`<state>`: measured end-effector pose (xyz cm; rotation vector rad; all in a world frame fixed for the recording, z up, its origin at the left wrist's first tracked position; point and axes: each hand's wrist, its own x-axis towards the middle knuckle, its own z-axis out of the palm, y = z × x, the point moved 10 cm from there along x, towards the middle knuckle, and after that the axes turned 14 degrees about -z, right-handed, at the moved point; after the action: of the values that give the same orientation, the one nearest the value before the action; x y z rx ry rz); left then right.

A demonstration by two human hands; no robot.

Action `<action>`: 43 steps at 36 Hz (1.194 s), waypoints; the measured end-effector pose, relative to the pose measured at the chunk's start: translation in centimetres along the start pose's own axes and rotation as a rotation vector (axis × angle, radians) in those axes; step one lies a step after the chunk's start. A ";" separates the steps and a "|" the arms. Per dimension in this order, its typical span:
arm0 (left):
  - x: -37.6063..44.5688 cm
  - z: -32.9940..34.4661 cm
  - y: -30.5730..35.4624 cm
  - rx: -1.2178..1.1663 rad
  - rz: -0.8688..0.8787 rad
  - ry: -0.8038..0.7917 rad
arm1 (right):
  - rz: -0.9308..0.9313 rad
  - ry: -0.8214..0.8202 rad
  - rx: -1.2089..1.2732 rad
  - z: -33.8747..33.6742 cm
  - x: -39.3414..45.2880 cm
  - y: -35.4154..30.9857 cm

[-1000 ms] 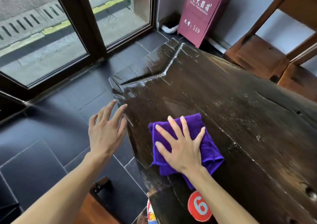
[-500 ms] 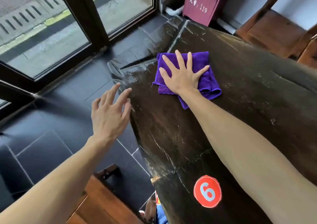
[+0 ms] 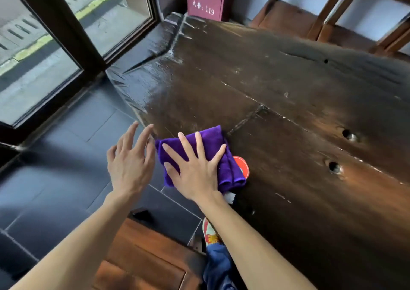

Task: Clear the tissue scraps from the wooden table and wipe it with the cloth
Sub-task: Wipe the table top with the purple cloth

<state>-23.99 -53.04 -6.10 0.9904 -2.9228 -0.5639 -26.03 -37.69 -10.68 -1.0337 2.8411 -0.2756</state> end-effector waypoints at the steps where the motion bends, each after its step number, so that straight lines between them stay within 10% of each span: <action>1: -0.8 0.2 0.0 0.007 0.011 -0.005 | 0.009 0.002 0.004 0.0 -1.6 0.0; 24: -16.9 7.0 14.2 0.072 0.449 -0.177 | 0.456 -0.373 -0.100 -1.3 -53.7 12.4; 43: -19.4 9.6 17.1 0.122 0.549 -0.218 | 0.698 -0.161 0.067 -0.9 -39.2 16.0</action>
<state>-19.63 -25.78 -7.14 0.0995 -3.2396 -0.4900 -6.27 -0.27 -11.58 -0.0126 2.8027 -0.2012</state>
